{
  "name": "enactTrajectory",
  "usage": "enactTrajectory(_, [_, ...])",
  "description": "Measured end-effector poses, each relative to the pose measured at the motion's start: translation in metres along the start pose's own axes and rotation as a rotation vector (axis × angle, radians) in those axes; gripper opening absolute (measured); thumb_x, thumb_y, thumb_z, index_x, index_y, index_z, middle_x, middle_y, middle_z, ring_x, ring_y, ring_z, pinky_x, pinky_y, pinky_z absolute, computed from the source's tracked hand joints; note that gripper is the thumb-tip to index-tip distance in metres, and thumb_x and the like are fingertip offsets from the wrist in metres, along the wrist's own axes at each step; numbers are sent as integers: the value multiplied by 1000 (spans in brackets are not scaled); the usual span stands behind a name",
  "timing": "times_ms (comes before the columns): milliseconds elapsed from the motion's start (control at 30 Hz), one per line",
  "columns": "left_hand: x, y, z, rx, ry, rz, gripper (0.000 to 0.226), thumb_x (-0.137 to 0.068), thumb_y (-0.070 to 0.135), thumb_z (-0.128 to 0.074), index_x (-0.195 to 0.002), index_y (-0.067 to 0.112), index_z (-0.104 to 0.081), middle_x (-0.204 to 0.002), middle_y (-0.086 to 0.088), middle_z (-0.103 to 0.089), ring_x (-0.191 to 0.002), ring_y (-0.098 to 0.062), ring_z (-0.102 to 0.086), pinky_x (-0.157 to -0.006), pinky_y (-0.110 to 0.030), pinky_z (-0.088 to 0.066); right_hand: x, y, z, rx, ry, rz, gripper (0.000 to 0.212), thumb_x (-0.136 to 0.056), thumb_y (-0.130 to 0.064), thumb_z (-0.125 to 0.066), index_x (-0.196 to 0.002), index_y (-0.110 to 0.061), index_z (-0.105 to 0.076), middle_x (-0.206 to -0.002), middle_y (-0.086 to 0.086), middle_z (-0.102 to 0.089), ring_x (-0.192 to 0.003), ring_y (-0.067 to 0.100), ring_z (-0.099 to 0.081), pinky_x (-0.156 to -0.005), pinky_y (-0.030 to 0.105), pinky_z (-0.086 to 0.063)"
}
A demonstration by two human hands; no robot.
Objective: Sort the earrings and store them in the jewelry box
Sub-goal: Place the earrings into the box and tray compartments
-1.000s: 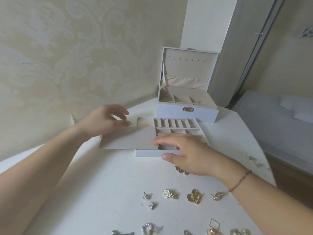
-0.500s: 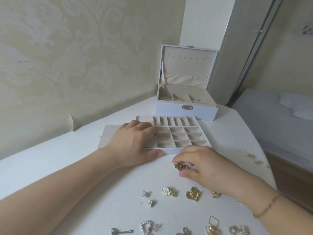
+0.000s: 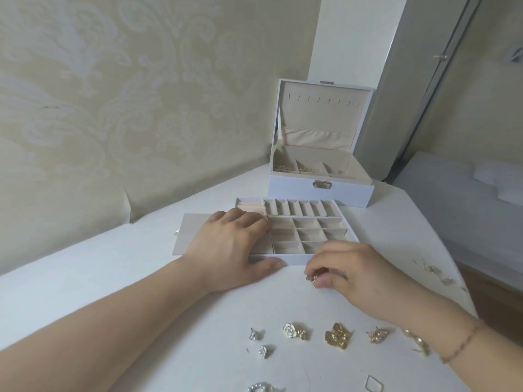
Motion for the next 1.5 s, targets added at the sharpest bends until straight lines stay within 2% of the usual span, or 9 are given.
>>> enactTrajectory(167, [-1,0,2,-1,16,4,64,-78,79,-44,-110,26,-61,-115,10,-67,-104,-22,-61,-86,-37,-50,-50,8,38,-80,230,-68,22,-77,2,-75,-85,-19,-73,-82,-3,-66,-74,10,-57,-72,15,-44])
enactTrajectory(300, [0,-2,1,8,4,11,66,-77,80,-41,-107,25,-62,-109,9,-68,-101,-22,-62,-85,-38,-50,-98,14,19,-17,174,-88,17,-78,2,-73,-89,-10,-74,-84,0,-64,-68,2,-54,-69,5,-38])
enactTrajectory(600, [1,-3,1,22,32,-11,67,-77,80,-41,-110,26,-63,-106,9,-69,-100,-22,-63,-84,-36,-50,-111,22,-4,73,75,-82,18,-84,2,-68,-94,-12,-75,-93,0,-66,-83,13,-59,-79,17,-43])
enactTrajectory(733, [0,-2,1,3,33,-37,65,-79,79,-39,-111,27,-63,-110,9,-69,-103,-22,-62,-85,-37,-50,-100,33,23,-88,188,-142,29,-87,8,-60,-93,-16,-74,-90,-6,-70,-85,9,-65,-82,14,-48])
enactTrajectory(833, [3,9,7,30,119,-157,49,-86,67,-50,-114,30,-65,-113,9,-69,-99,-23,-64,-83,-38,-51,-79,33,52,-93,285,-145,33,-88,6,-61,-88,-25,-72,-85,-16,-69,-79,-3,-63,-79,11,-48])
enactTrajectory(933, [5,22,8,24,178,-286,22,-89,44,-59,-100,27,-69,-108,8,-70,-92,-24,-65,-80,-37,-50,-45,25,59,-36,138,-131,26,-87,-6,-68,-91,-32,-73,-89,-18,-70,-83,-9,-59,-75,6,-40])
enactTrajectory(1033, [5,22,9,33,205,-307,9,-85,30,-64,-90,24,-70,-101,7,-71,-87,-24,-64,-77,-37,-51,-7,26,37,115,-159,-104,23,-85,-26,-72,-98,-45,-69,-103,-26,-64,-107,-6,-52,-95,18,-38])
enactTrajectory(1133, [4,21,8,63,191,-308,11,-84,29,-64,-90,23,-71,-101,7,-70,-88,-24,-63,-78,-35,-50,23,35,19,228,-287,-55,27,-85,-36,-71,-109,-47,-65,-113,-33,-56,-120,-5,-39,-103,21,-32])
enactTrajectory(1500, [4,18,5,104,165,-299,12,-87,30,-64,-94,22,-70,-105,7,-69,-90,-24,-60,-75,-34,-51,29,39,13,142,-127,-37,21,-80,-31,-74,-96,-43,-65,-97,-29,-61,-105,-1,-51,-95,30,-42])
Point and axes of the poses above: each hand's wrist, its own x-axis away from the middle knuckle, its own z-axis out of the back of the hand, y = z × x, the point moved 10 cm from there along -x, towards the middle knuckle
